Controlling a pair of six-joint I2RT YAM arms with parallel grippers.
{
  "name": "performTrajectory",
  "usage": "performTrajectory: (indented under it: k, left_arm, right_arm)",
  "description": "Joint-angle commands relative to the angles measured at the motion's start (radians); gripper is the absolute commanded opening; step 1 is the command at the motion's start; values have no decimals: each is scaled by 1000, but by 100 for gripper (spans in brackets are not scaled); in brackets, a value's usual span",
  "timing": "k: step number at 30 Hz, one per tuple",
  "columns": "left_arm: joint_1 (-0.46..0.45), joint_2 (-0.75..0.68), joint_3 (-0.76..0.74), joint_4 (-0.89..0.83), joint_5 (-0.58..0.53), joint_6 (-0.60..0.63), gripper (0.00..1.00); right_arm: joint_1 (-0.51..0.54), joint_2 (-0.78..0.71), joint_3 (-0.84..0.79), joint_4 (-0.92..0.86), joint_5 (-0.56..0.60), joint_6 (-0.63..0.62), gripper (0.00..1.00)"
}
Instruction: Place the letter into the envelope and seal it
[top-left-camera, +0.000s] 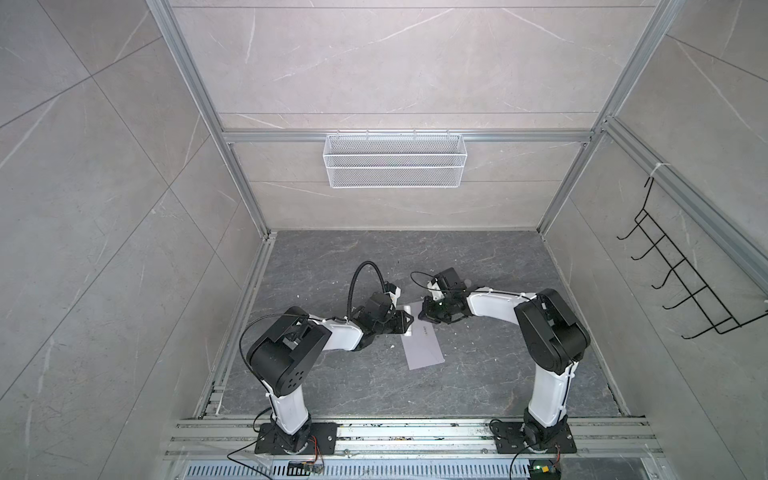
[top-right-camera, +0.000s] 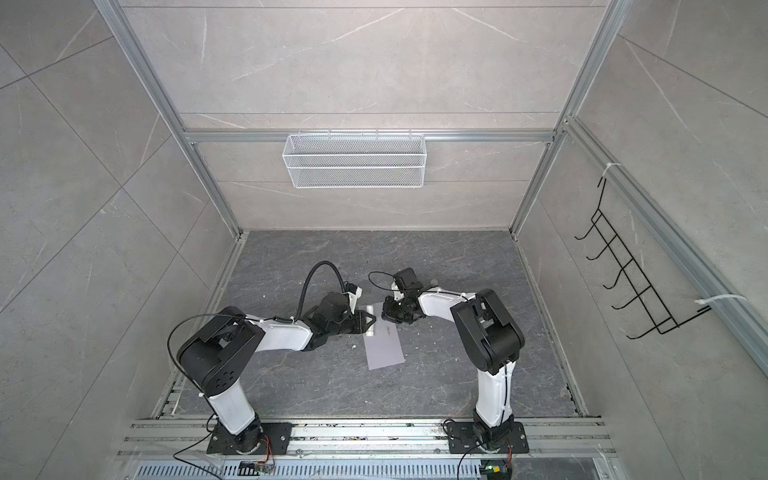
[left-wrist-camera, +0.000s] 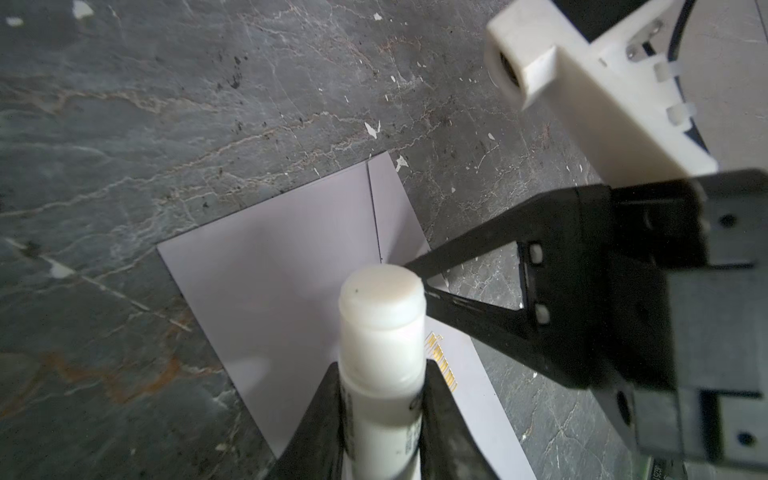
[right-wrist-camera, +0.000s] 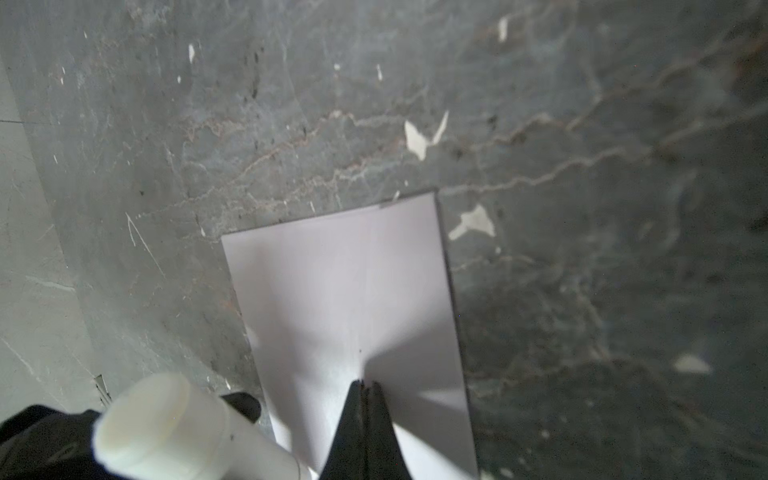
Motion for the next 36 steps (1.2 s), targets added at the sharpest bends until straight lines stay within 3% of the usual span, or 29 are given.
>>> performTrajectory:
  k: [1,19,36]
  left_arm:
    - [-1,5,-6,5,-24,11,0]
    - [-1,5,-9,7,-26,7,0]
    - [-1,8,-14,19,-26,-2,0]
  right_arm:
    - [-2,37,20,-58,21,-24,0]
    - [45,-49,-184,11,-2,-26,0]
    - [87,-246,-484,46,14,4,0]
